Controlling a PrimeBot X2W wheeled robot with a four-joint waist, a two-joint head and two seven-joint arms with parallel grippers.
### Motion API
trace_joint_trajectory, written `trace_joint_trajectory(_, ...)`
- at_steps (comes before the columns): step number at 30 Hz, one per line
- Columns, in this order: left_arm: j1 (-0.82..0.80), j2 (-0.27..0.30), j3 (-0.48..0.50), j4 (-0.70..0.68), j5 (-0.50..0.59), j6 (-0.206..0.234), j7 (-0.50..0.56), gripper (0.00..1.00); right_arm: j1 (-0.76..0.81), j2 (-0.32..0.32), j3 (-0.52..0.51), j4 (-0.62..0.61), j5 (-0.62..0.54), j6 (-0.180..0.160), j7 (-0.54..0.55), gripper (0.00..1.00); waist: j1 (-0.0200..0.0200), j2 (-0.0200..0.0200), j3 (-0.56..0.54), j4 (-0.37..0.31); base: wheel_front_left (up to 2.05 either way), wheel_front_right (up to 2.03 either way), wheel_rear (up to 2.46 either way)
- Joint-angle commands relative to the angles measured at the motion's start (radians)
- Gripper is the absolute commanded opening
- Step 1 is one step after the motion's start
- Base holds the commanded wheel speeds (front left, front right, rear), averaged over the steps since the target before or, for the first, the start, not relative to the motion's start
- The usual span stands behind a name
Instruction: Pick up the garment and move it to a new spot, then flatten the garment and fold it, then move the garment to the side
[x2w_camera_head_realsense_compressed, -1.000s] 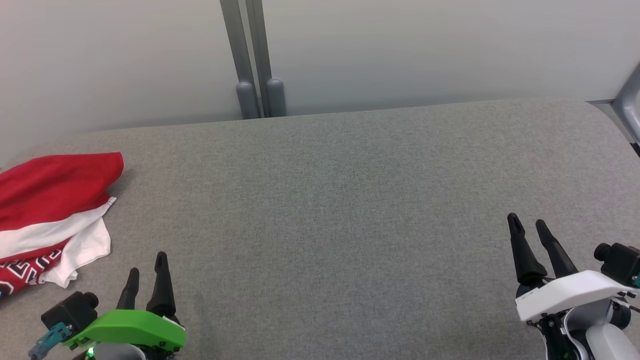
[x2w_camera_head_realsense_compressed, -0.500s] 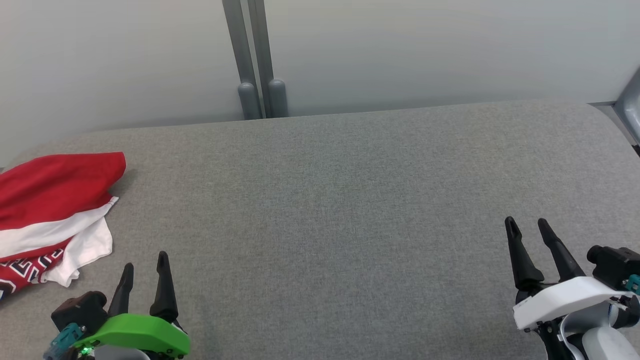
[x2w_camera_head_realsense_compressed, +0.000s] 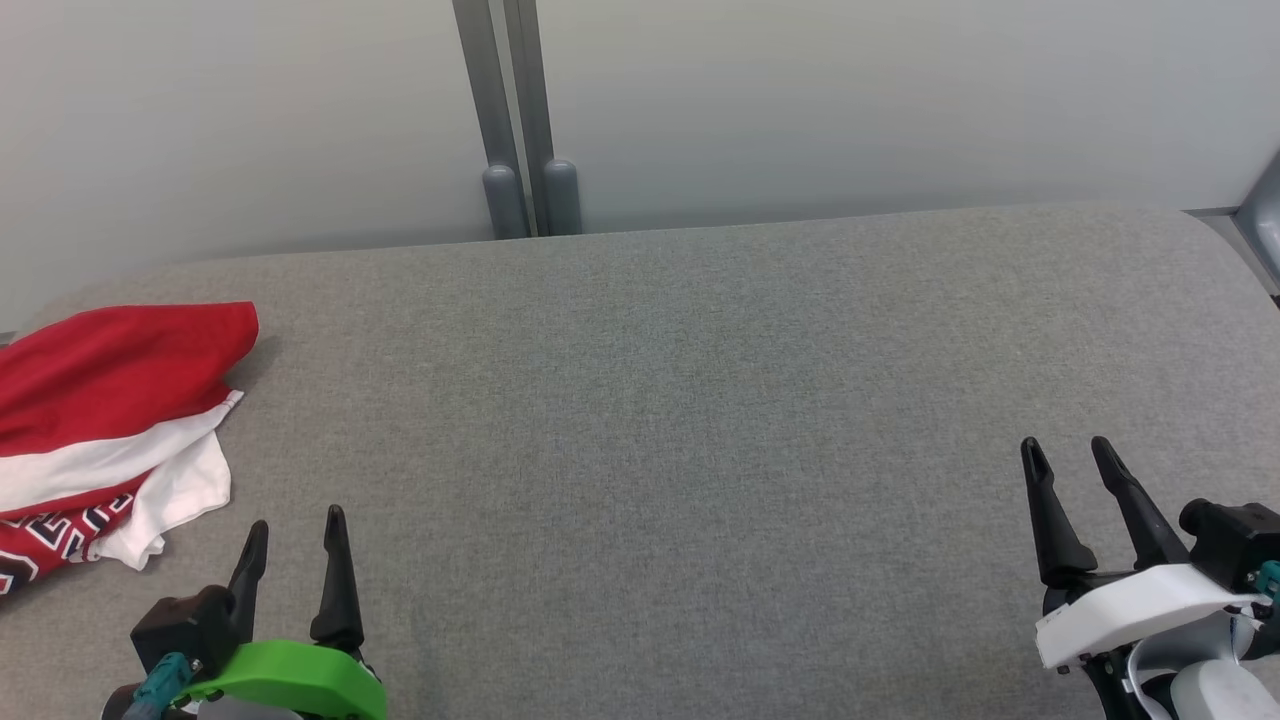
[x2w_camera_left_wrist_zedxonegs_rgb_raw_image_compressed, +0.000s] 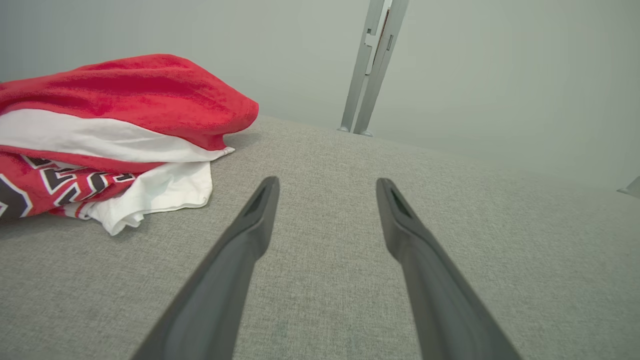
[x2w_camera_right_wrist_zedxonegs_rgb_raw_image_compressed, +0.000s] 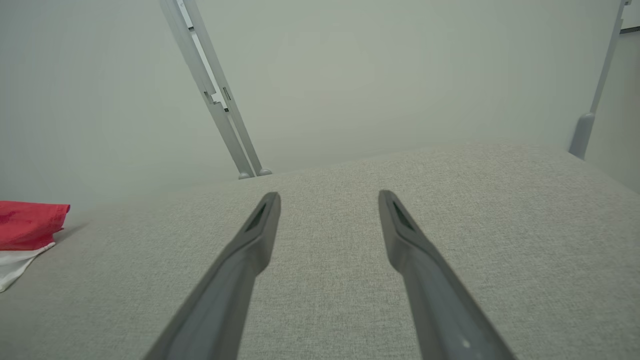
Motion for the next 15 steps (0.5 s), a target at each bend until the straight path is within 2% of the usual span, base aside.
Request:
trace_joint_trajectory(1, 0.005, 0.002, 0.003, -0.009, 0.026, -0.003, -0.009, 1.00, 0.004, -0.009, -0.003, -0.008, -0.024, 0.000, -0.009, 1.00, 0.0000, 0.0000, 0.000, 0.000, 0.00, 0.00, 0.00)
trace_joint_trajectory(15, 0.021, 0.006, -0.001, 0.017, 0.143, -0.046, -0.039, 1.00, 0.022, -0.003, -0.034, -0.010, -0.096, 0.001, -0.039, 1.00, 0.0000, 0.0000, -0.003, -0.006, 0.00, 0.00, 0.00)
